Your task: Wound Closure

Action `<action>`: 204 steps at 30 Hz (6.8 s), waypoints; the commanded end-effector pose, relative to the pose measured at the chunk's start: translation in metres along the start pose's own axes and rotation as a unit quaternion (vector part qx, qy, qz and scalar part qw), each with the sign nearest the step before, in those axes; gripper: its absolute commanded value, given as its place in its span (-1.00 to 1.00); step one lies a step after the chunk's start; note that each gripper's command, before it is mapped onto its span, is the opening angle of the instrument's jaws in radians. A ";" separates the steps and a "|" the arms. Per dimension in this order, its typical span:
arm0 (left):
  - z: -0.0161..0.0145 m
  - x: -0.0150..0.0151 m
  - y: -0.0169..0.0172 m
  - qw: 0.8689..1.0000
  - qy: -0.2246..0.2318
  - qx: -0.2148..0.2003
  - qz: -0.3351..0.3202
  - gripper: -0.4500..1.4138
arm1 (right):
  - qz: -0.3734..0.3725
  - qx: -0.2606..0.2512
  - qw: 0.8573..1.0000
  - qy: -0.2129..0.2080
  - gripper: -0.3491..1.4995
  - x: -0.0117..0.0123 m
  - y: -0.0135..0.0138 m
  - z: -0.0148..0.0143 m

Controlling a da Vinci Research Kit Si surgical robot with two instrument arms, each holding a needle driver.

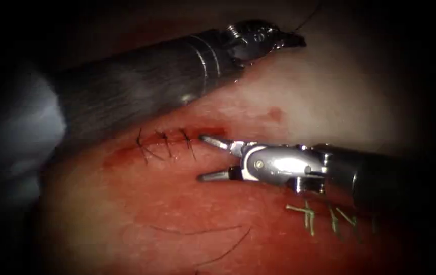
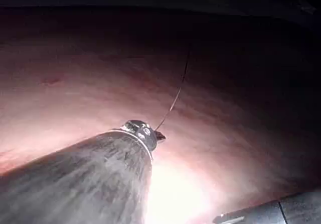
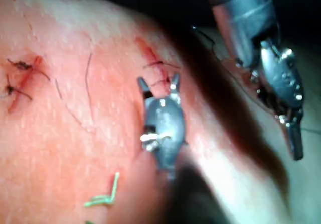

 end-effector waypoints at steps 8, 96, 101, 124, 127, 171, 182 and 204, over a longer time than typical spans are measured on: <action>0.0104 0.0030 -0.0007 0.998 0.026 -0.056 0.008 -1.00 | 0.000 0.003 1.000 -0.002 0.80 -0.0004 -0.0006 0.0008; -0.0320 -0.0308 -0.0163 0.963 -0.212 0.164 -0.005 0.21 | 0.001 0.009 1.000 -0.007 0.80 -0.0003 -0.0019 0.0019; -0.0328 -0.0324 -0.0171 0.960 -0.222 0.172 -0.016 0.21 | 0.001 0.008 1.000 -0.007 0.80 -0.0004 -0.0020 0.0019; -0.0319 -0.0312 -0.0131 0.965 -0.213 0.122 -0.089 -1.00 | 0.010 0.008 1.000 -0.006 0.78 -0.0002 -0.0019 0.0017; -0.0322 -0.0297 -0.0125 0.970 -0.170 0.140 -0.108 -1.00 | 0.027 0.002 1.000 0.000 0.73 -0.0001 -0.0016 0.0017; -0.0224 -0.0174 0.0069 0.941 0.113 0.087 -0.308 -1.00 | 0.261 -0.220 0.940 0.034 0.34 0.0029 0.0049 0.0014; -0.0211 -0.0159 0.0091 0.937 0.137 0.075 -0.313 -1.00 | 0.306 -0.220 0.925 0.039 0.07 0.0034 0.0042 0.0031; -0.0215 -0.0157 0.0093 0.933 0.141 0.068 -0.324 -1.00 | 0.317 -0.205 0.924 0.060 -1.00 0.0037 0.0038 0.0029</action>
